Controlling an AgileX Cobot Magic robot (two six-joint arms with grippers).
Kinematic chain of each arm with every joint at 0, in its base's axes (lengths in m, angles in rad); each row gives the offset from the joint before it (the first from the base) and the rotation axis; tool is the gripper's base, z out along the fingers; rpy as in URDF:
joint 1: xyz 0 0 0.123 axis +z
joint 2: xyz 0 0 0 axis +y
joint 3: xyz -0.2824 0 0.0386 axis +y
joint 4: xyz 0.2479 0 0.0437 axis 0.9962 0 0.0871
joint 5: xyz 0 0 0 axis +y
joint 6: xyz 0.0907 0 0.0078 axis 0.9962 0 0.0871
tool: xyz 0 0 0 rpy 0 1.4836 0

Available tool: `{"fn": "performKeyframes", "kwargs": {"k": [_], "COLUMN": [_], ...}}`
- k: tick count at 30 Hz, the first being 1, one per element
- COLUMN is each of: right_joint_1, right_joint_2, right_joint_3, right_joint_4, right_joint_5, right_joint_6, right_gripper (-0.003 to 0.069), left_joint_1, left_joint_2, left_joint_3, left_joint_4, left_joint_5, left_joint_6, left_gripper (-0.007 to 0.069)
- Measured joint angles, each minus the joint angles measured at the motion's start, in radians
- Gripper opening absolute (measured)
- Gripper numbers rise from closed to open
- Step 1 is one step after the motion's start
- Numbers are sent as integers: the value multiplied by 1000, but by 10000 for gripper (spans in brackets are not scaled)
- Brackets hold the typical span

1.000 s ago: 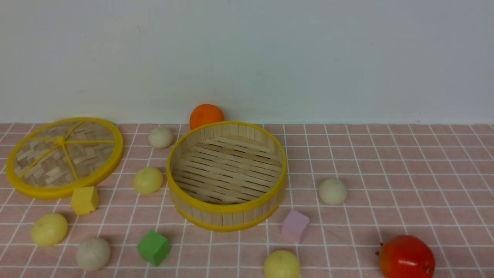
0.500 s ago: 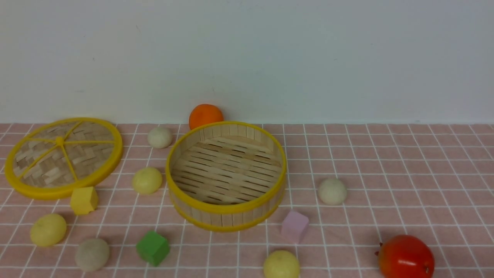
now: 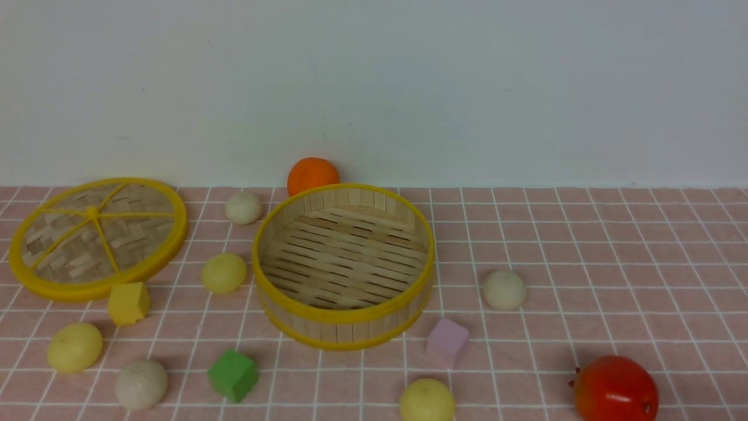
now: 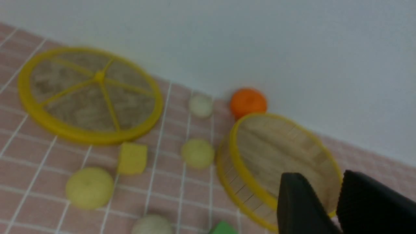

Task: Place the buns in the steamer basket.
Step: Use the left arm to grab a steamed stuffed bun

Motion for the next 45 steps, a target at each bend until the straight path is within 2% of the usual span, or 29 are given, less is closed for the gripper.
{"fn": "performKeyframes", "kwargs": {"k": [4,10,18,21,23,27,28,30,35,45], "right_joint_1": [0,0,0,0,0,0,0,0,0,0], "right_joint_2": [0,0,0,0,0,0,0,0,0,0], "right_joint_3": [0,0,0,0,0,0,0,0,0,0], "right_joint_4": [0,0,0,0,0,0,0,0,0,0], "right_joint_5": [0,0,0,0,0,0,0,0,0,0], "right_joint_6": [0,0,0,0,0,0,0,0,0,0], "right_gripper": [239,239,239,239,239,239,239,239,239,239], "left_joint_1": [0,0,2,25,77,211,217,272,282,282], "left_joint_2": [155,434,772,857,937,1058,1058,1120,1214,1300], "left_joint_3": [0,-61,-332,-390,-429,-441,-441,-441,-441,-445], "left_joint_4": [10,26,182,197,195,139,139,63,-8,-7], "left_joint_5": [-10,-4,204,235,262,268,267,240,188,161], "left_joint_6": [-5,-164,-201,-202,-202,-156,-150,-72,31,41], "left_gripper": [241,241,241,241,241,241,241,241,241,241]}}
